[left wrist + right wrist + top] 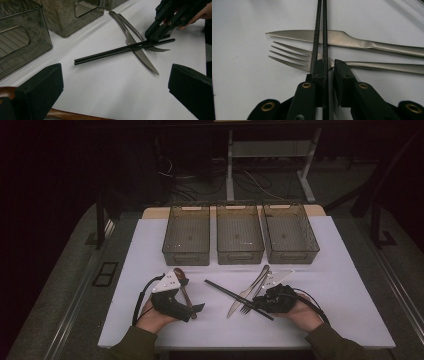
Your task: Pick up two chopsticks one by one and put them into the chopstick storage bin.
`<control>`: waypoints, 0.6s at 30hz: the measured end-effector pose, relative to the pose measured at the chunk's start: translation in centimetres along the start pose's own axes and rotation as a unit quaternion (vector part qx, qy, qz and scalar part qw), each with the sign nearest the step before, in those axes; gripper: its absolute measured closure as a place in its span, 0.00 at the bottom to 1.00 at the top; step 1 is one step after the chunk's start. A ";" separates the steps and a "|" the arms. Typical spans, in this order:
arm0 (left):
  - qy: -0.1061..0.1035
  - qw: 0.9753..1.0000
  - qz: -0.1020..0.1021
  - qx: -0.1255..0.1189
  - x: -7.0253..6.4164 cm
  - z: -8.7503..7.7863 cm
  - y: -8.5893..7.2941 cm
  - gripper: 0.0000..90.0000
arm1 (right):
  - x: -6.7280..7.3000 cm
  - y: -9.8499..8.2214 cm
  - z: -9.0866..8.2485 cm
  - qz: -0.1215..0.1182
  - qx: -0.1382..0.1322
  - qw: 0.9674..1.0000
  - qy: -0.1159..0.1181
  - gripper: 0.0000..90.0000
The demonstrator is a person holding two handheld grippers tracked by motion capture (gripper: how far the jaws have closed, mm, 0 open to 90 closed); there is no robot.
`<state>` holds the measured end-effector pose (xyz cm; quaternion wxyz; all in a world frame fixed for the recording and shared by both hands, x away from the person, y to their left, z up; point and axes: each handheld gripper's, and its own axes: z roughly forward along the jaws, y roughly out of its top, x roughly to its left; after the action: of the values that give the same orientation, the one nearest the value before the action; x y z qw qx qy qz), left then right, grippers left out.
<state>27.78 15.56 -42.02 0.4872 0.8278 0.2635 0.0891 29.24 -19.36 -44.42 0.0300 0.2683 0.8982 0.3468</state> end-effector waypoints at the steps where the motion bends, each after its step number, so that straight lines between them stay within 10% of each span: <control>1: 0.000 1.000 0.000 0.000 0.0 0.0 0.0 0.00 | 0.0 0.0 0.0 -0.003 0.000 1.000 -0.002 0.90; 18: 0.002 1.000 0.003 0.002 0.0 0.0 0.0 0.00 | 0.2 0.0 -0.1 -0.013 0.001 1.000 -0.022 0.95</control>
<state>27.78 15.53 -42.07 0.4852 0.8292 0.2621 0.0912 29.11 -19.29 -44.32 0.0538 0.2637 0.9012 0.3398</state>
